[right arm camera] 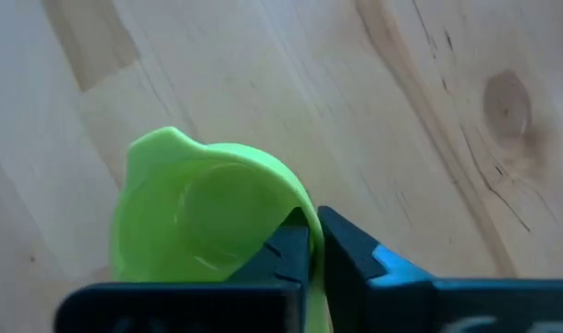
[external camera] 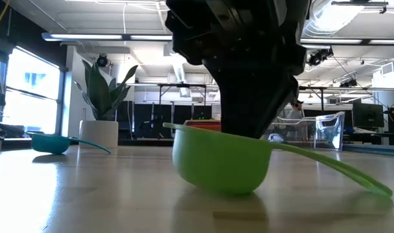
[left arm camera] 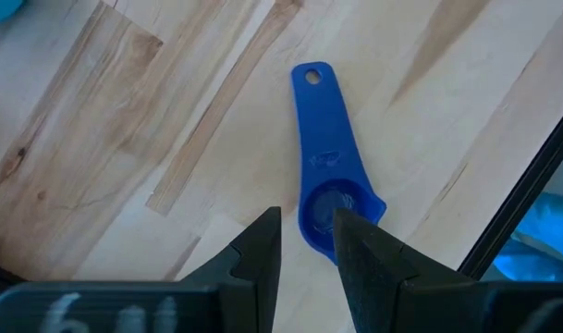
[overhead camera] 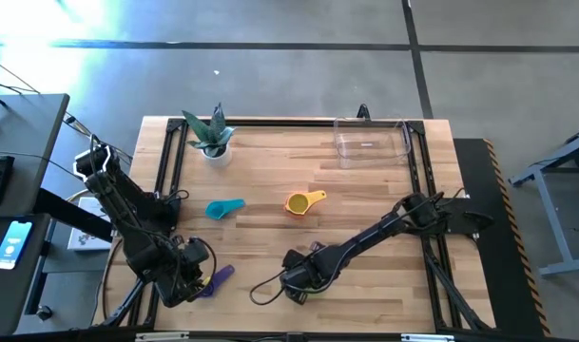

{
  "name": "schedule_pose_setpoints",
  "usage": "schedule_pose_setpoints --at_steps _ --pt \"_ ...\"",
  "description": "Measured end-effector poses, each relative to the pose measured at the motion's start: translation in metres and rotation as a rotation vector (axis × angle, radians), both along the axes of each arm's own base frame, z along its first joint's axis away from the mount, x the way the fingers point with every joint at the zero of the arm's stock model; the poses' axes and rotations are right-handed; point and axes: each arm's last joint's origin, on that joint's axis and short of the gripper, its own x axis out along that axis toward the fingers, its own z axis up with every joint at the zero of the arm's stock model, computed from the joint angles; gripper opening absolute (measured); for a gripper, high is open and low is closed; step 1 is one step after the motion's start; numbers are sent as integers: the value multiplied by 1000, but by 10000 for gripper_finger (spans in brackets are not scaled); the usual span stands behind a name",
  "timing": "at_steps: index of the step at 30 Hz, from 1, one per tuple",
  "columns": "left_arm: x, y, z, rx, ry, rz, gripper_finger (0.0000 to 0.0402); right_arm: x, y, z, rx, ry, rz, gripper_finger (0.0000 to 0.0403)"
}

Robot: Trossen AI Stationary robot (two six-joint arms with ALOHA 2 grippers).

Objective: Nest measuring cups in basket
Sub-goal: Stack the green measuring cup on top of the yellow measuring cup

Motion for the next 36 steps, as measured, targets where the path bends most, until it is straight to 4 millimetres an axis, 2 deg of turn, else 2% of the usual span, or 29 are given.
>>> schedule_pose_setpoints --at_steps 7,15,26,31,36 --pt "0 0 0 5 0 -16 90 3 -1 11 6 8 8 4" --pt "2 1 0 14 -1 -30 90 14 -23 51 -72 53 91 2" --pt "15 12 0 22 1 4 90 39 -79 96 -147 -1 298 1" --pt "20 16 0 11 16 31 90 40 -109 105 -194 49 391 1" --pt "26 22 0 17 16 39 90 41 -134 106 -210 89 507 0"
